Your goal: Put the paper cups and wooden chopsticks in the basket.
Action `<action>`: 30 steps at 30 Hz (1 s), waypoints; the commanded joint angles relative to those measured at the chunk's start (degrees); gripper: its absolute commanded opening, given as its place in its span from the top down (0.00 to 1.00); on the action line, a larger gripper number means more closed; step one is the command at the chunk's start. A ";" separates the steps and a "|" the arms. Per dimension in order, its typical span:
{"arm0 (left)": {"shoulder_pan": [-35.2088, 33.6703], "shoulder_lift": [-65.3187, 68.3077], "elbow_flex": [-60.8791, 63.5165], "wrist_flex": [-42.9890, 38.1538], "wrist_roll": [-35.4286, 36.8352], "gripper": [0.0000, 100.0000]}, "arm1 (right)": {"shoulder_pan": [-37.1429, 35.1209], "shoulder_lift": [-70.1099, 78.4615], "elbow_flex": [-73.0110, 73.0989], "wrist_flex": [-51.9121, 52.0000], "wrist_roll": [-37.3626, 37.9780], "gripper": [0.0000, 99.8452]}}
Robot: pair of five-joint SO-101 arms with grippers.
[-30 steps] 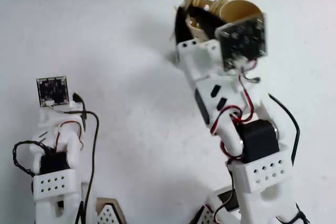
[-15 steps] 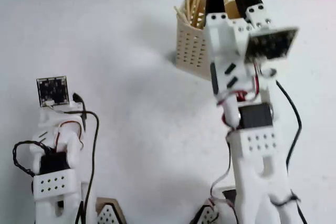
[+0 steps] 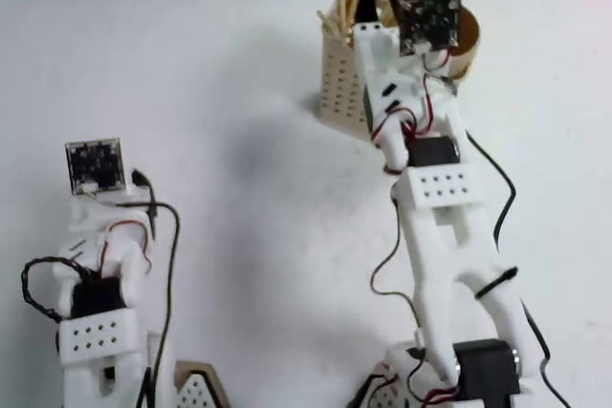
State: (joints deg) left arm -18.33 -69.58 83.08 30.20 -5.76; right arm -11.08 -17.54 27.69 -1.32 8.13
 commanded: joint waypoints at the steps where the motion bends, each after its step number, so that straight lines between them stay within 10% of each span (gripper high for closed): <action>1: 0.92 -1.19 -0.70 -1.23 0.18 0.89 | 0.40 -0.57 -1.93 3.91 1.93 0.98; 17: 3.12 -1.01 -0.35 -2.37 -0.88 0.89 | 0.22 -14.11 -7.91 32.48 1.85 0.97; 30: 6.29 -1.27 -0.26 -2.55 -5.27 0.95 | -3.03 -42.86 21.89 36.35 2.02 0.98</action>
State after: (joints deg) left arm -13.05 -69.93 84.57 28.70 -10.51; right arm -13.01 -53.76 45.45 34.73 9.54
